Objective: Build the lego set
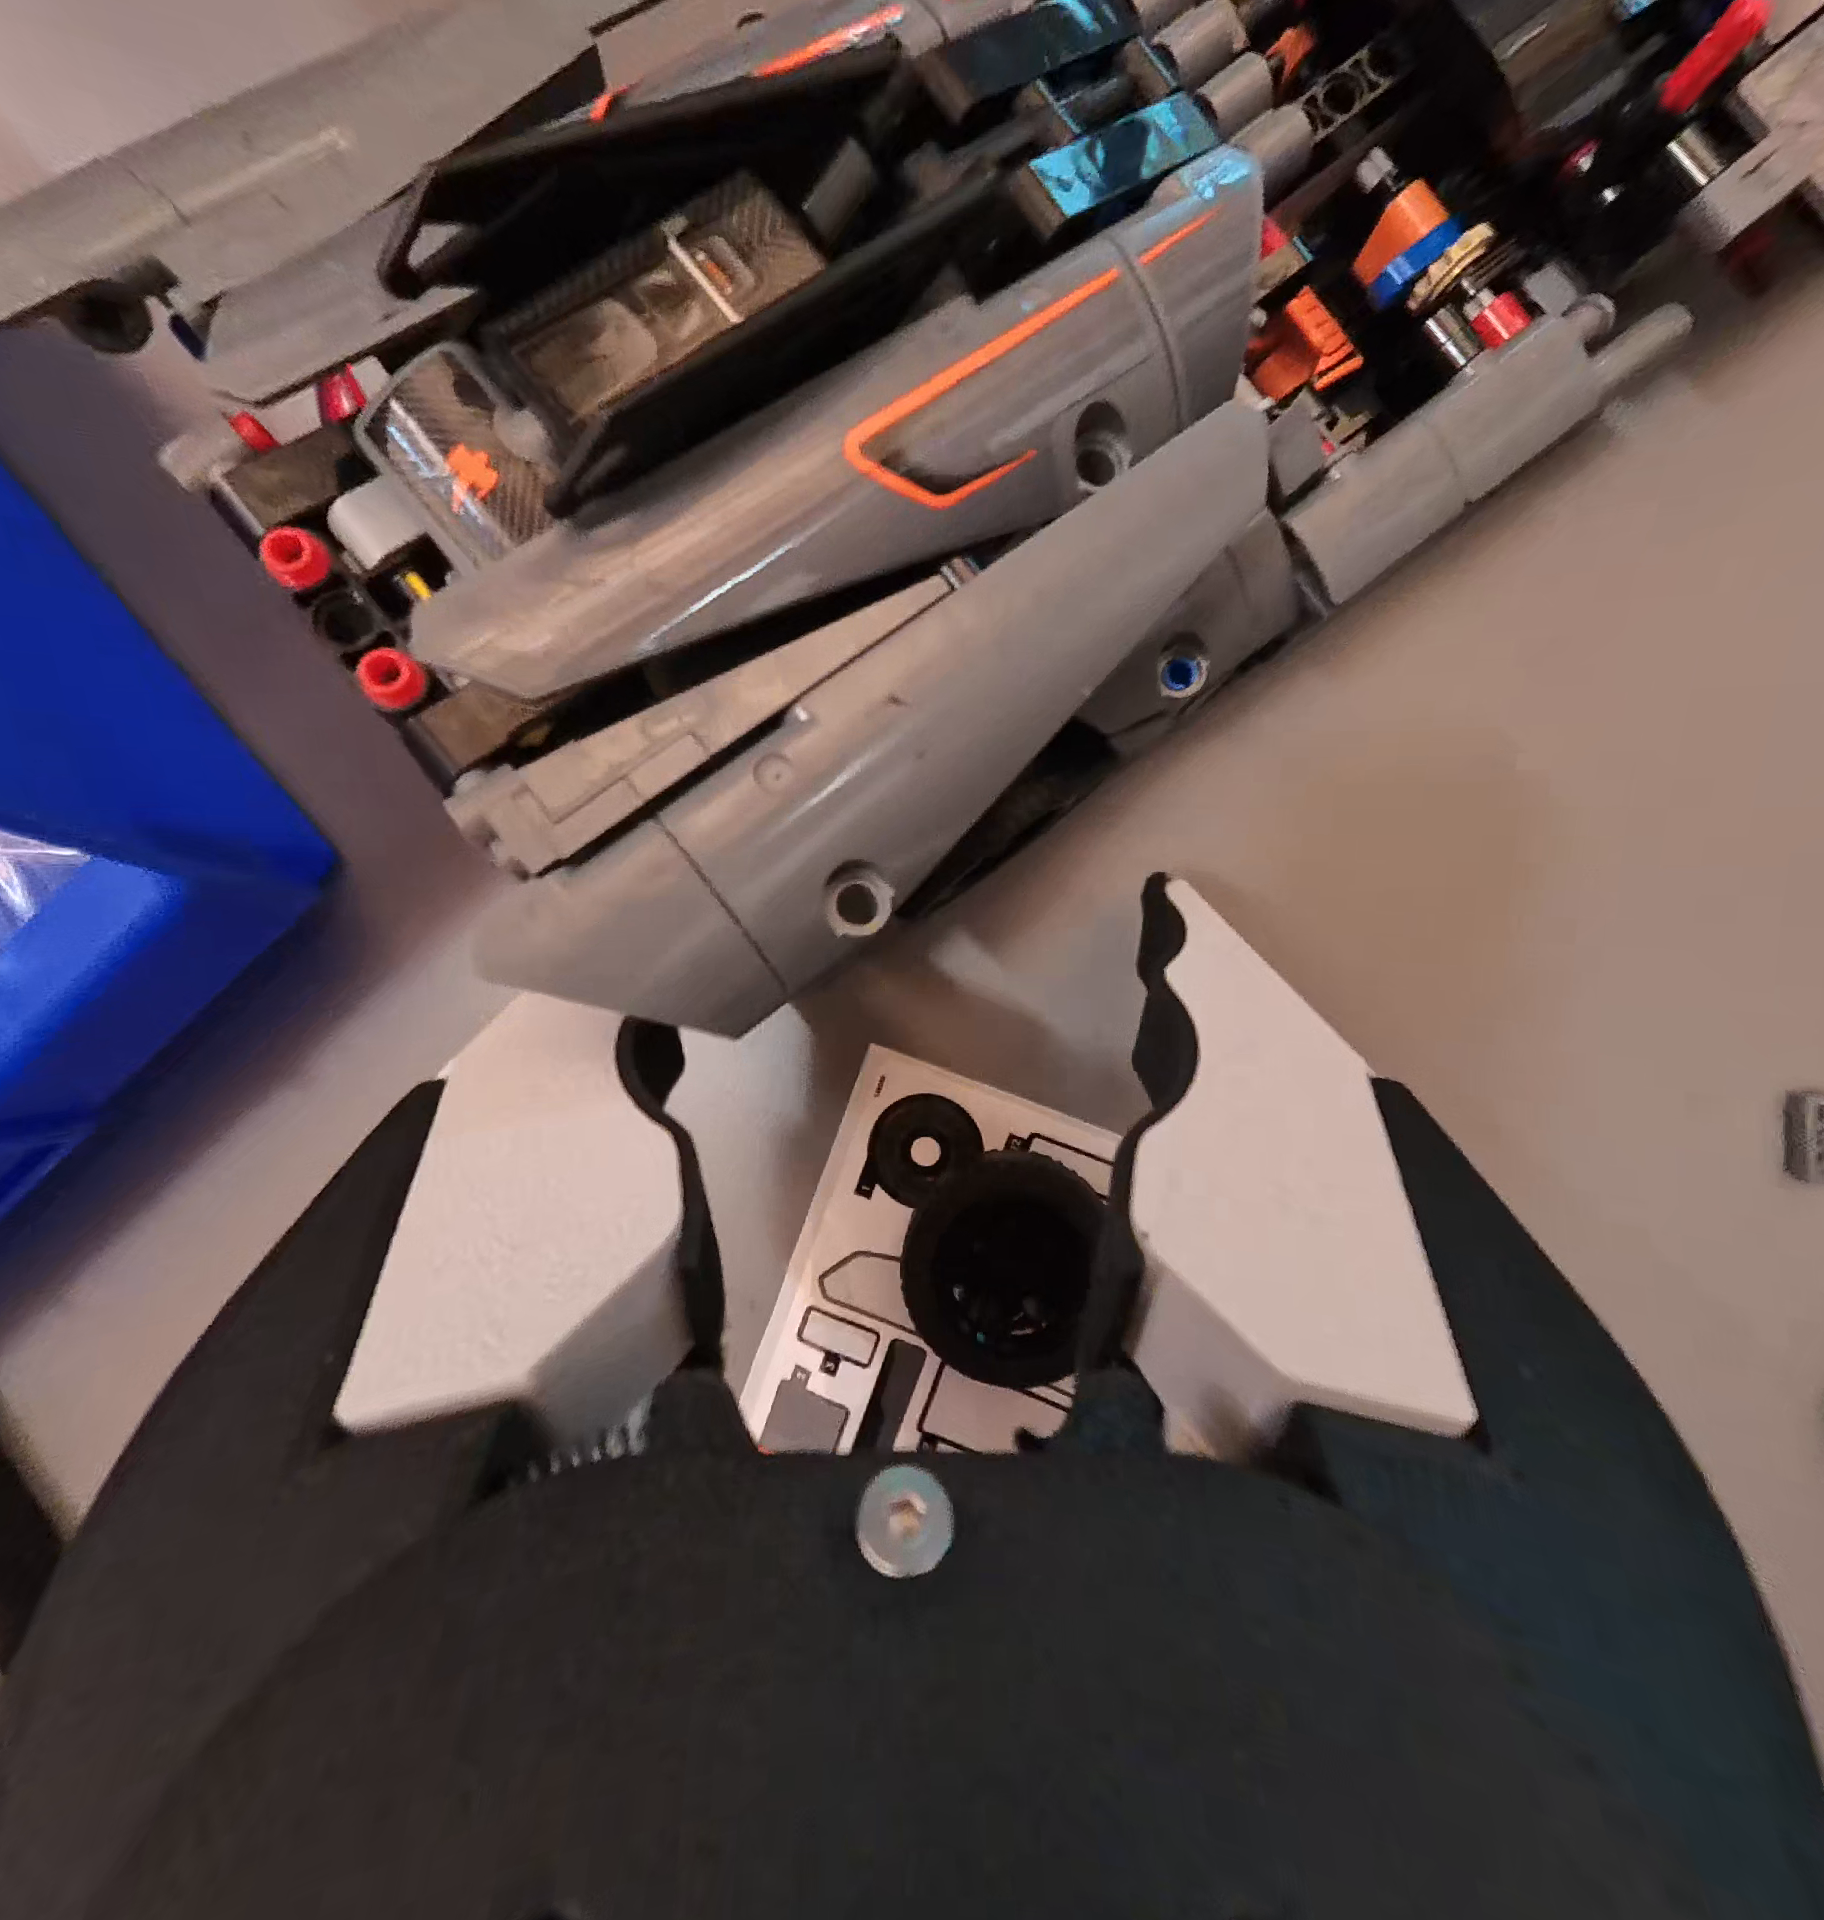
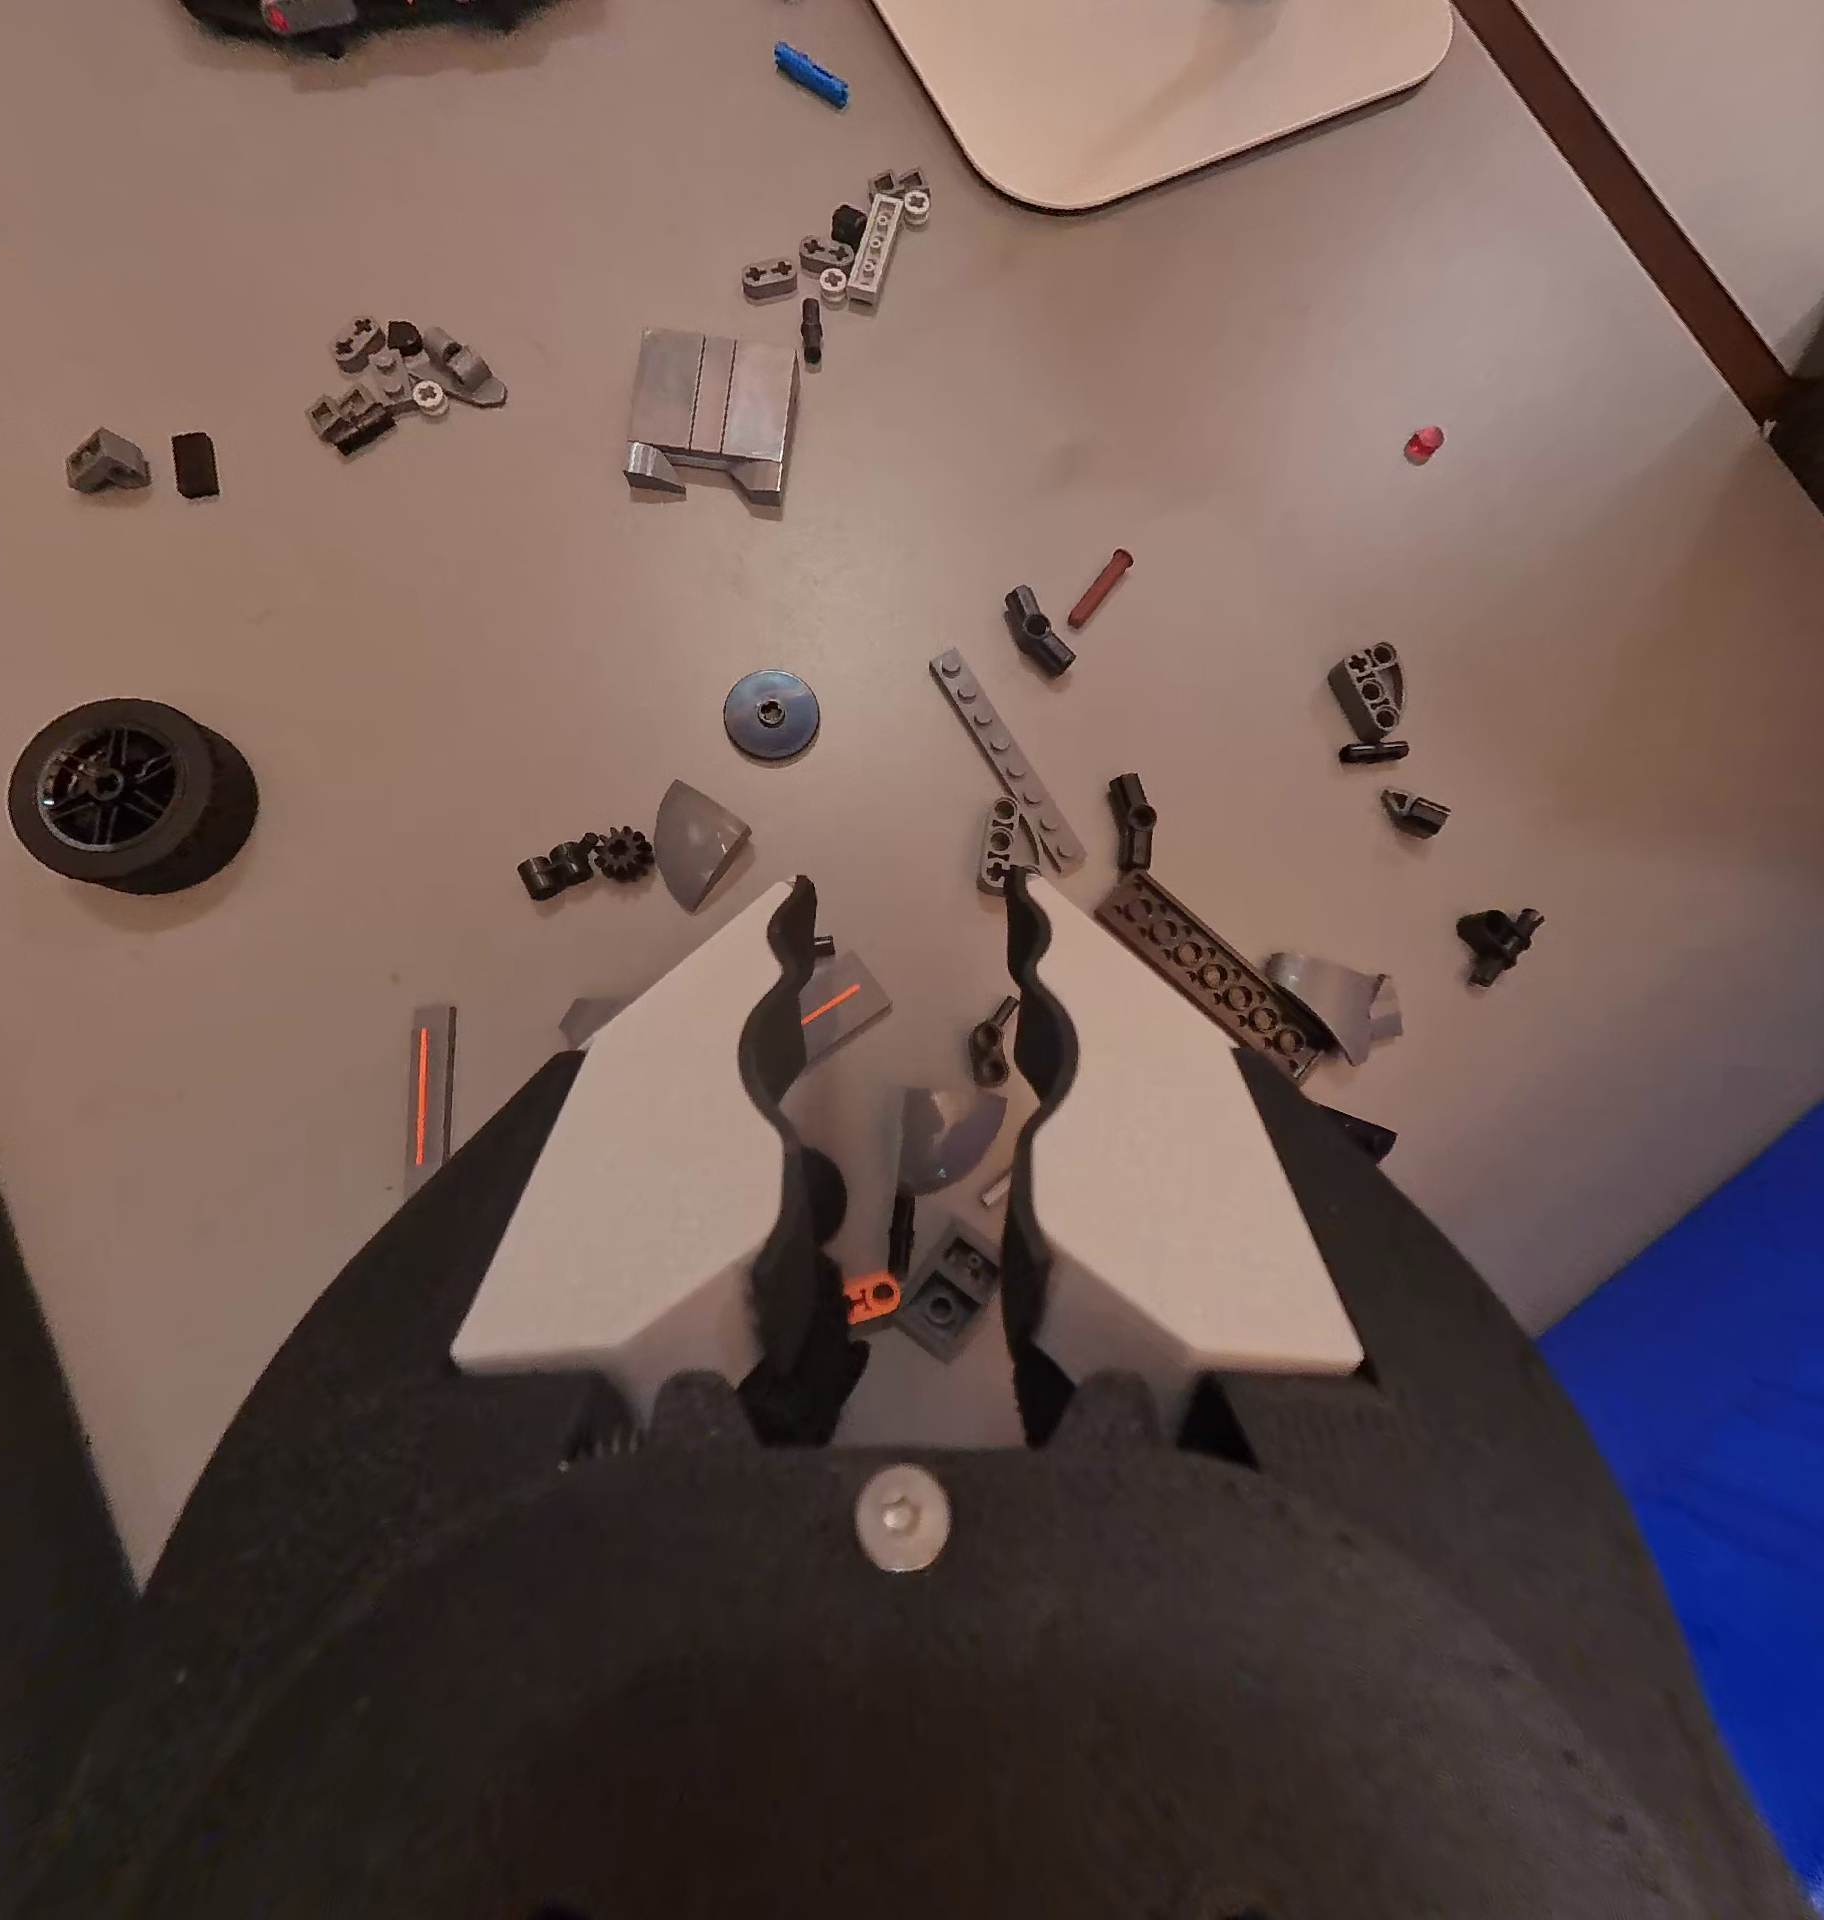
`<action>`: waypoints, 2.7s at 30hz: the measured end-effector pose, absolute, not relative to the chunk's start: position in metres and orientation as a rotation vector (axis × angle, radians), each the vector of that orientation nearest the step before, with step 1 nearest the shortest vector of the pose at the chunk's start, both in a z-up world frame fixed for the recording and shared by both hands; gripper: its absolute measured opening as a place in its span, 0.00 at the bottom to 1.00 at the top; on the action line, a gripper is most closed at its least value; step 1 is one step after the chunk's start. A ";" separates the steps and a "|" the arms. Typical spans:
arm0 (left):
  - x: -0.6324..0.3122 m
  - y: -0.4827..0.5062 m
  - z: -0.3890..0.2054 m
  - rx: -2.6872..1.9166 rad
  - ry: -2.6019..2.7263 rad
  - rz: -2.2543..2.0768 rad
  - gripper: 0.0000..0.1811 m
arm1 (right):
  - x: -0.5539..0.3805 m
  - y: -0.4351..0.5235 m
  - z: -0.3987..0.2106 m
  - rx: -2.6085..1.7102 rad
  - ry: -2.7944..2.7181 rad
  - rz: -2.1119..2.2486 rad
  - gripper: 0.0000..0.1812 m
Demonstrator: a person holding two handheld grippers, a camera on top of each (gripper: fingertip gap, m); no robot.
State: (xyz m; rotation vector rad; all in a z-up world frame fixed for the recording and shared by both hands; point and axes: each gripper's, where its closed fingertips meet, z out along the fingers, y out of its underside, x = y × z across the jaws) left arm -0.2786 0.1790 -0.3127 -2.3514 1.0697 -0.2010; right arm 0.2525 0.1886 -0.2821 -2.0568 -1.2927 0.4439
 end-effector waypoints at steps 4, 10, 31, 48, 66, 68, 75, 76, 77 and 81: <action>-0.268 0.176 -0.303 -2.322 1.080 -0.235 0.41 | 0.253 0.189 -0.283 -2.061 -1.291 0.446 0.19; -0.265 0.173 -0.304 -2.337 1.120 -0.181 0.41 | 0.252 0.188 -0.284 -2.063 -1.297 0.448 0.19; -0.253 0.155 -0.307 -2.362 1.184 -0.336 0.38 | 0.250 0.186 -0.287 -2.067 -1.314 0.451 0.19; -0.268 0.131 -0.305 -2.412 1.304 -0.345 0.32 | 0.248 0.184 -0.290 -2.070 -1.333 0.451 0.19; -0.264 0.071 -0.323 -2.524 1.646 -0.366 0.18 | 0.247 0.182 -0.293 -2.076 -1.346 0.453 0.19; -0.264 0.073 -0.323 -2.516 1.650 -0.351 0.16 | 0.247 0.182 -0.293 -2.076 -1.346 0.455 0.18; -0.261 0.071 -0.324 -2.510 1.667 -0.358 0.08 | 0.247 0.182 -0.294 -2.076 -1.350 0.454 0.18; -0.261 0.071 -0.324 -2.509 1.669 -0.358 0.08 | 0.247 0.182 -0.294 -2.076 -1.351 0.454 0.18; -0.260 0.072 -0.324 -2.505 1.667 -0.358 0.08 | 0.247 0.182 -0.294 -2.076 -1.351 0.454 0.18; -0.253 0.073 -0.324 -2.495 1.669 -0.380 0.08 | 0.246 0.182 -0.295 -2.078 -1.354 0.454 0.18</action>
